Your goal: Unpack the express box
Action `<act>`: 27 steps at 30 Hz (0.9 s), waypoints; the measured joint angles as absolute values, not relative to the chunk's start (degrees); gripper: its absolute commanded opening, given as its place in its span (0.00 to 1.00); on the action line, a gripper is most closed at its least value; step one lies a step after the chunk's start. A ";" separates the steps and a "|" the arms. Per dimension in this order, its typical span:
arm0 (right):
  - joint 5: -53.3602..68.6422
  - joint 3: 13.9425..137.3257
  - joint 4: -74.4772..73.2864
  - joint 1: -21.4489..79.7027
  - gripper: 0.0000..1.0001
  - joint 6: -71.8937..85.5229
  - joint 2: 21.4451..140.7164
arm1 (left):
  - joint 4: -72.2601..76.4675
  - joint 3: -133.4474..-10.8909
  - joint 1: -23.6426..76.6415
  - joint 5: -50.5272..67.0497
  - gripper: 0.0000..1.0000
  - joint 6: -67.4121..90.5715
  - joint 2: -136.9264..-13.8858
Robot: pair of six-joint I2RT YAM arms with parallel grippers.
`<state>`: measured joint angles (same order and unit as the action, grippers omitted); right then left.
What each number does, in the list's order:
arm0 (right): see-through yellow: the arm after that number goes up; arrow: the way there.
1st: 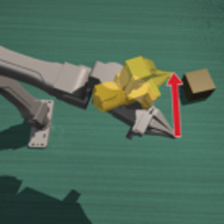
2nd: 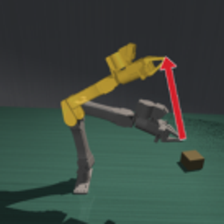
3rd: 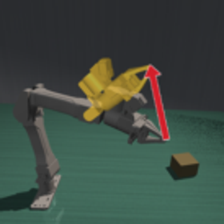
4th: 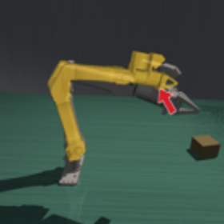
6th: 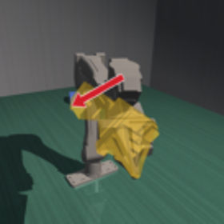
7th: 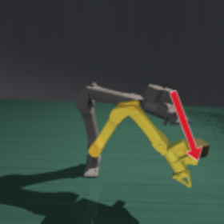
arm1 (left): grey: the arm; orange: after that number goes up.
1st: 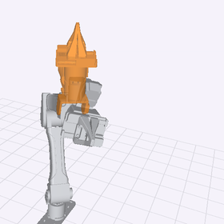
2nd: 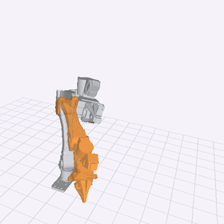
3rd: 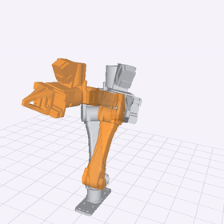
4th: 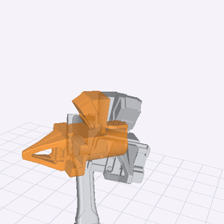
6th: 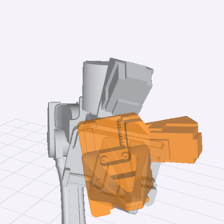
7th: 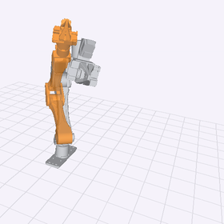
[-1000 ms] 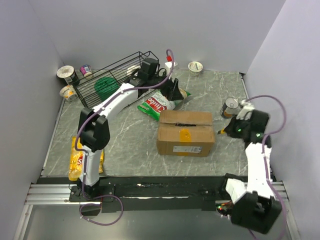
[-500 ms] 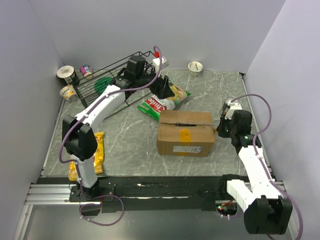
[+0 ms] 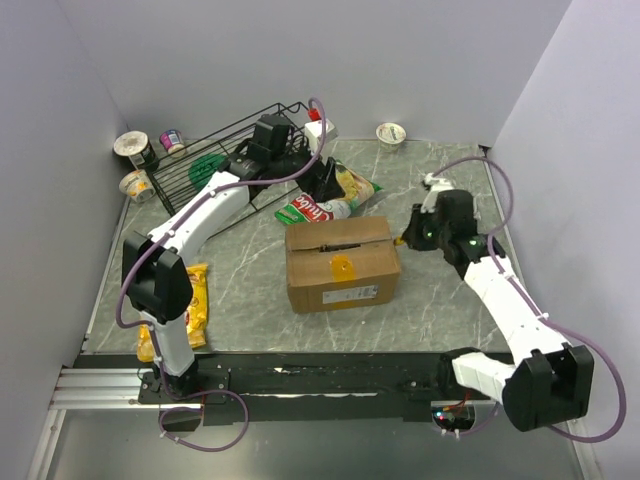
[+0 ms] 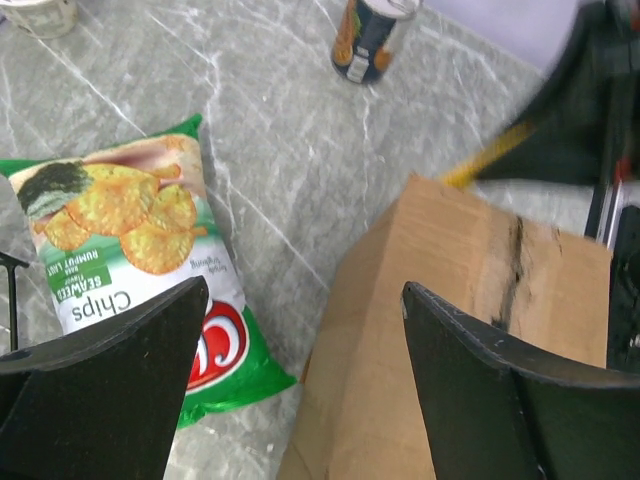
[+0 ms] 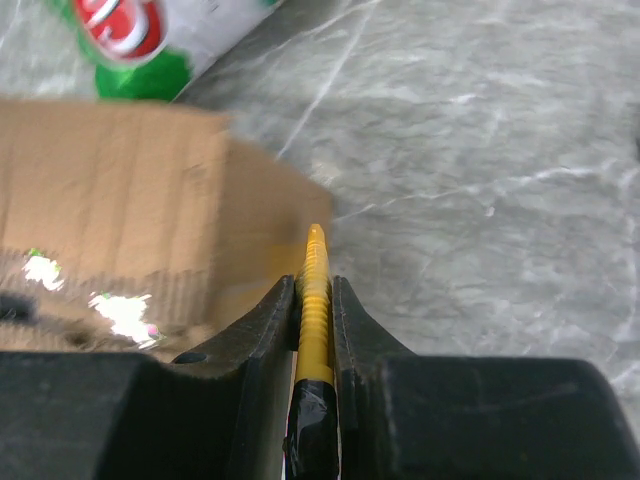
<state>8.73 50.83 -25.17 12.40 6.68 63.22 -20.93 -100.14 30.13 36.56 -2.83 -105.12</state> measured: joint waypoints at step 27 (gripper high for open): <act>68.93 48.18 -12.32 -25.02 0.00 13.56 64.62 | -29.85 -103.22 30.02 53.30 0.79 -3.88 -118.39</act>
